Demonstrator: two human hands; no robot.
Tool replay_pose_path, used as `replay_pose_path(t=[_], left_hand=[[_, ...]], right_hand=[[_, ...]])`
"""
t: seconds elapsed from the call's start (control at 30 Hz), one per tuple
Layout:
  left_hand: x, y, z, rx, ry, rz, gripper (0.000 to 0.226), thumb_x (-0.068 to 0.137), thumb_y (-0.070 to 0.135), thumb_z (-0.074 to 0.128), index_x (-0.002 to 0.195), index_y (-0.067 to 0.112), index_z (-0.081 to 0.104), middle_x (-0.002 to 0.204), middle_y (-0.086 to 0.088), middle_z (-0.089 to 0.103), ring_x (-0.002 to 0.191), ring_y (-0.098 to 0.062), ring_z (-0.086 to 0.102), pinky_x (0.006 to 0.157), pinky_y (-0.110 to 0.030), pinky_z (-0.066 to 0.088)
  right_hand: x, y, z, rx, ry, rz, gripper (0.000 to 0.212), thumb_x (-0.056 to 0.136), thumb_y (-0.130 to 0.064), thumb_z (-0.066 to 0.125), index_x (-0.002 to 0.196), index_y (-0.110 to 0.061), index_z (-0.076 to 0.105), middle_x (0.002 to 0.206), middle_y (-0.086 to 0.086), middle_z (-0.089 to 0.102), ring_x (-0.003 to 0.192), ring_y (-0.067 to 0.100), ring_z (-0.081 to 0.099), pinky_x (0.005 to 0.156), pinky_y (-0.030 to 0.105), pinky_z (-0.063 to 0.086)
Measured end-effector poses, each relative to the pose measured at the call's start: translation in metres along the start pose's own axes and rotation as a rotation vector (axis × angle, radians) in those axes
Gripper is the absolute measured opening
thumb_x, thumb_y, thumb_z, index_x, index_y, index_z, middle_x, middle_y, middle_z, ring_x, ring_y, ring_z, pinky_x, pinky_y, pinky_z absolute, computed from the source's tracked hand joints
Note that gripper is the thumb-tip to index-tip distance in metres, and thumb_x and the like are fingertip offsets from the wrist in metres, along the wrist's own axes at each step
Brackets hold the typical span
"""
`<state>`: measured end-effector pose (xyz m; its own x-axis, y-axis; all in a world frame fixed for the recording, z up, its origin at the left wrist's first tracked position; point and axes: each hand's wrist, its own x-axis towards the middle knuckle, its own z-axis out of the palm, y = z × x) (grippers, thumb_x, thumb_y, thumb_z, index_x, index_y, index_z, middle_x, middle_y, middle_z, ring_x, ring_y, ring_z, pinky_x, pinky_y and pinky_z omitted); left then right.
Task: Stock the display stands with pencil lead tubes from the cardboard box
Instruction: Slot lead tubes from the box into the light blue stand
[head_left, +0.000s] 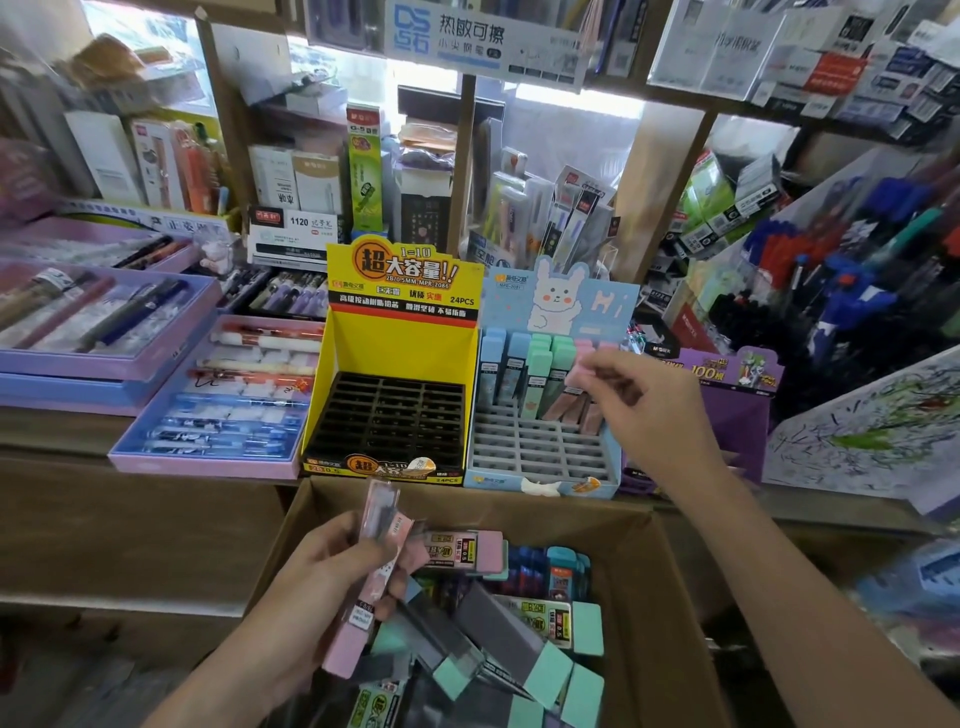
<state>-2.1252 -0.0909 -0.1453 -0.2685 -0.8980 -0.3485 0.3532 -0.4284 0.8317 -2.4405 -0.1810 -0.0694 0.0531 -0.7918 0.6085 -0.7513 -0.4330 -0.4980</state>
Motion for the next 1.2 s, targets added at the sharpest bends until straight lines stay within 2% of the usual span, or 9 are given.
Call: replay_pose_path(t=[0.1,0.23,0.33,0.43,0.6,0.7,0.9,1.07,1.2], left_hand=[[0.000,0.000,0.001,0.001,-0.002,-0.003,0.021,0.079,0.015,0.076,0.099,0.009,0.076,0.083,-0.023,0.068,0.062,-0.024,0.061,0.050,-0.031,0.049],[0.000,0.001,0.001,0.011,-0.002,-0.004,0.023,0.078,0.017,0.077,0.099,0.009,0.076,0.084,-0.022,0.068,0.063,-0.024,0.061,0.051,-0.031,0.049],[-0.001,0.001,0.001,0.017,-0.005,0.005,0.022,0.077,0.017,0.076,0.098,0.009,0.076,0.083,-0.022,0.069,0.061,-0.024,0.061,0.050,-0.031,0.049],[-0.001,0.001,0.002,0.035,0.000,0.021,0.023,0.074,0.017,0.076,0.095,0.008,0.077,0.081,-0.022,0.069,0.059,-0.022,0.060,0.048,-0.028,0.049],[-0.003,0.002,0.006,0.038,0.004,0.014,0.027,0.075,0.015,0.075,0.098,0.003,0.074,0.075,-0.022,0.066,0.053,-0.021,0.058,0.046,-0.028,0.049],[-0.003,0.003,0.008,0.039,0.030,0.012,0.035,0.075,0.012,0.072,0.107,-0.003,0.068,0.075,-0.023,0.065,0.052,-0.022,0.058,0.045,-0.028,0.048],[-0.006,0.005,0.009,0.042,0.027,0.002,0.036,0.077,0.010,0.069,0.110,-0.005,0.065,0.073,-0.022,0.064,0.051,-0.021,0.057,0.044,-0.028,0.048],[-0.005,0.005,0.009,0.038,0.029,-0.001,0.033,0.077,0.010,0.070,0.107,-0.004,0.066,0.076,-0.023,0.064,0.052,-0.022,0.057,0.045,-0.028,0.047],[-0.005,0.005,0.008,0.042,0.022,-0.007,0.032,0.078,0.011,0.070,0.107,-0.002,0.069,0.076,-0.022,0.064,0.054,-0.022,0.057,0.046,-0.029,0.049]], right_hand=[[0.002,0.000,0.000,-0.005,-0.012,-0.015,0.012,0.095,-0.016,0.074,0.105,-0.014,0.080,0.088,0.001,0.077,0.078,0.019,0.071,0.070,0.046,0.059],[0.004,-0.002,-0.001,0.006,-0.018,0.010,0.025,0.096,-0.018,0.073,0.120,-0.012,0.075,0.094,-0.004,0.074,0.085,0.005,0.069,0.077,0.033,0.061],[0.006,-0.001,-0.003,-0.004,-0.007,0.017,0.020,0.097,-0.014,0.071,0.117,-0.012,0.075,0.094,-0.005,0.074,0.086,0.002,0.068,0.078,0.031,0.060],[0.008,-0.001,-0.008,-0.001,0.003,0.013,0.018,0.098,-0.010,0.069,0.115,-0.014,0.075,0.092,-0.008,0.071,0.086,-0.004,0.066,0.078,0.025,0.058],[0.007,0.003,-0.013,-0.056,0.001,-0.007,0.017,0.098,-0.009,0.068,0.114,-0.008,0.075,0.098,0.000,0.075,0.088,0.012,0.070,0.081,0.033,0.060],[0.007,0.006,-0.014,-0.083,-0.004,-0.021,0.017,0.097,-0.008,0.070,0.113,-0.008,0.075,0.092,0.002,0.074,0.081,0.015,0.069,0.075,0.034,0.060],[0.009,0.008,-0.014,-0.061,-0.015,0.002,0.015,0.094,-0.008,0.073,0.109,-0.009,0.076,0.083,0.002,0.071,0.072,0.011,0.061,0.067,0.022,0.052],[0.011,0.006,-0.016,-0.023,-0.053,0.026,0.011,0.093,-0.004,0.074,0.103,-0.008,0.076,0.085,0.001,0.071,0.076,0.011,0.061,0.068,0.020,0.051],[0.009,0.006,-0.016,-0.036,-0.064,0.010,0.012,0.092,-0.001,0.074,0.102,-0.006,0.076,0.087,0.003,0.071,0.080,0.002,0.061,0.070,0.013,0.049]])
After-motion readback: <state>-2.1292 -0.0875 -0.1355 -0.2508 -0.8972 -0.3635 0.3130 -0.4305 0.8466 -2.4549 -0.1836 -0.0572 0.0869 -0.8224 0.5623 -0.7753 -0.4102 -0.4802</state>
